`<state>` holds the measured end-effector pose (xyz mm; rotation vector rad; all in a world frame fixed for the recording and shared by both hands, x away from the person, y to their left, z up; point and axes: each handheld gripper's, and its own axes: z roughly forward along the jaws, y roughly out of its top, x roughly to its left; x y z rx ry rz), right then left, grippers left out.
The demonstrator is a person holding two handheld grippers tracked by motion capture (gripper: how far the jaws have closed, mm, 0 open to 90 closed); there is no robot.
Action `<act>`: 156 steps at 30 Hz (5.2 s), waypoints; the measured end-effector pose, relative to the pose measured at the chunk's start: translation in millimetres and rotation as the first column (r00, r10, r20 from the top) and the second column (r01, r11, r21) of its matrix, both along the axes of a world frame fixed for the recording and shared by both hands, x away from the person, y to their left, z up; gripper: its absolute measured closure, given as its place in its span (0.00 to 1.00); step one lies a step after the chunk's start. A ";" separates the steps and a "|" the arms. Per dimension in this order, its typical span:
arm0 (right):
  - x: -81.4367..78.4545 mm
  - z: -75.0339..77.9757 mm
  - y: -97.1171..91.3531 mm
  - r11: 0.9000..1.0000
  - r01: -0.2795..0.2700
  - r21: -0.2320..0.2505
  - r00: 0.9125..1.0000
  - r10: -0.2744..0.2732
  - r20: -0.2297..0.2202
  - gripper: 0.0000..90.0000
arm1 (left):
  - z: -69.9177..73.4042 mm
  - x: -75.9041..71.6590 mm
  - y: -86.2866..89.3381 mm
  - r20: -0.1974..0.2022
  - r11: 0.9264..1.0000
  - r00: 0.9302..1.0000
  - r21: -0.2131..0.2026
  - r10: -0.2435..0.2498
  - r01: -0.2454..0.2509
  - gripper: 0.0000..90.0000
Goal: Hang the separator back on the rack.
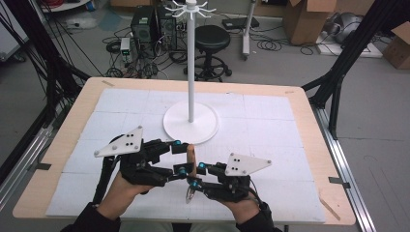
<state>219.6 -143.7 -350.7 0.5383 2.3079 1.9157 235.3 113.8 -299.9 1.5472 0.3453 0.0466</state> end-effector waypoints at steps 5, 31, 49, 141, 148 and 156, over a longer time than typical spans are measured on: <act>-3.6 0.3 6.0 0.991 0.111 -0.077 0.993 -0.109 0.034 0.76 | 2.9 2.3 -2.2 -0.019 0.997 0.997 0.029 0.074 -0.074 0.47; 11.0 -9.3 -0.8 0.997 -0.073 0.008 0.997 0.073 -0.034 0.28 | 6.8 6.9 -0.2 -0.075 0.998 0.996 0.049 -0.040 0.043 0.82; 27.0 -9.0 5.6 0.859 -0.483 0.170 0.869 0.494 -0.027 0.70 | 7.6 3.1 1.4 -0.031 0.959 0.958 0.005 -0.284 0.285 0.82; 213.8 157.2 54.3 0.972 0.223 0.069 0.974 -0.220 -0.048 0.80 | -89.2 -14.1 150.7 -0.011 0.914 0.922 0.134 0.387 -0.382 0.24; 201.0 139.6 40.2 0.970 0.230 0.078 0.973 -0.227 -0.044 0.50 | -89.9 -12.8 155.4 -0.020 0.911 0.917 0.120 0.399 -0.394 0.24; 154.7 90.0 1.0 0.963 0.268 -0.023 0.963 -0.269 -0.027 0.29 | -93.0 -11.3 160.6 -0.030 0.900 0.905 0.122 0.425 -0.419 0.24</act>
